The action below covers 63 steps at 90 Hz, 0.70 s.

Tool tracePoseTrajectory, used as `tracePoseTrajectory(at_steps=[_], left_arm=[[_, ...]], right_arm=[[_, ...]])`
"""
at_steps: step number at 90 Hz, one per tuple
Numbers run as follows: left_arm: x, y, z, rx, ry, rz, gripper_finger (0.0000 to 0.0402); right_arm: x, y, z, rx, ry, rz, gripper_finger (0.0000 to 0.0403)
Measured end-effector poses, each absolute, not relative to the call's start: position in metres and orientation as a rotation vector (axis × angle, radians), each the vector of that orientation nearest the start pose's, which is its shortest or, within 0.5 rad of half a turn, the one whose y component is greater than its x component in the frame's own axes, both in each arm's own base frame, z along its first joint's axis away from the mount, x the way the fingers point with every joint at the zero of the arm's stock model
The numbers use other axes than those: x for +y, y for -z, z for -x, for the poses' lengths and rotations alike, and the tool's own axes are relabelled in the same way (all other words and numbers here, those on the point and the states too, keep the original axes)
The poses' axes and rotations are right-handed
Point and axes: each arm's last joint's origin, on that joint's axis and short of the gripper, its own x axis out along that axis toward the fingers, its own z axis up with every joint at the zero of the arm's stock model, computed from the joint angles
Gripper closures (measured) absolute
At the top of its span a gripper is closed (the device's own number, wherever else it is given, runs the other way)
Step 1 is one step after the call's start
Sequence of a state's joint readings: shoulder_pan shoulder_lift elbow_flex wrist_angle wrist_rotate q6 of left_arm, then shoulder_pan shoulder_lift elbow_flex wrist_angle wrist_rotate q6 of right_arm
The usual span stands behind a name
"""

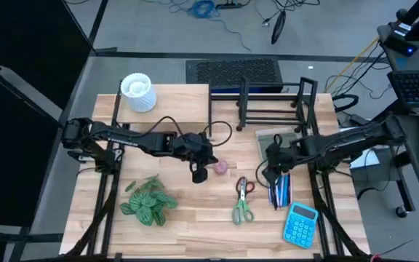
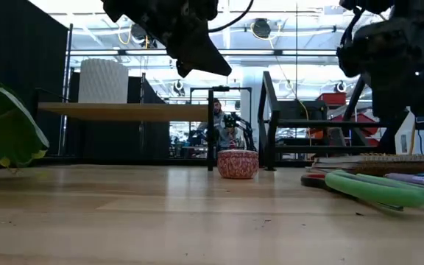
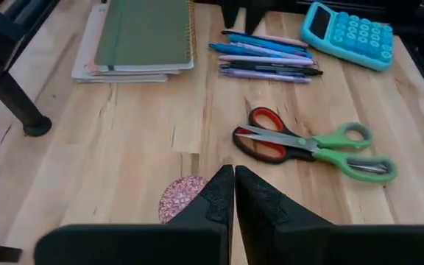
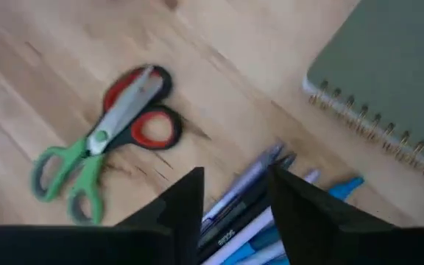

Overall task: Stock shelves
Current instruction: Put the purple pen into the white pen holder

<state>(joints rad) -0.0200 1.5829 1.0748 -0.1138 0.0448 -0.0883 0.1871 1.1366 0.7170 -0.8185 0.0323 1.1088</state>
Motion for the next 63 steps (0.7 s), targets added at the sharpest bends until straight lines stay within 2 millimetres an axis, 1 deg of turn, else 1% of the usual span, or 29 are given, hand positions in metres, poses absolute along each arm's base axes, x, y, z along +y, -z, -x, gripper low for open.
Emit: tracePoseTrajectory(at_steps=[14,28,49,63], left_arm=[[-0.008,-0.244,-0.345,0.624,0.041,0.078,0.0402],[-0.008,-0.244,-0.345,0.624,0.041,0.076,0.0402],[-0.008,-0.244,-0.345,0.624,0.044,0.069,0.0402],[-0.008,-0.244,-0.345,0.624,0.044,0.066,0.0402]], right_arm=[[0.046,-0.190,-0.194,1.194,0.638,-0.813,0.0244],[0.055,-0.178,-0.204,1.187,0.664,-0.850,0.0245],[0.059,-0.159,-0.210,1.240,0.769,-0.862,0.0254],[0.060,-0.150,-0.214,1.264,0.808,-0.857,0.0255]])
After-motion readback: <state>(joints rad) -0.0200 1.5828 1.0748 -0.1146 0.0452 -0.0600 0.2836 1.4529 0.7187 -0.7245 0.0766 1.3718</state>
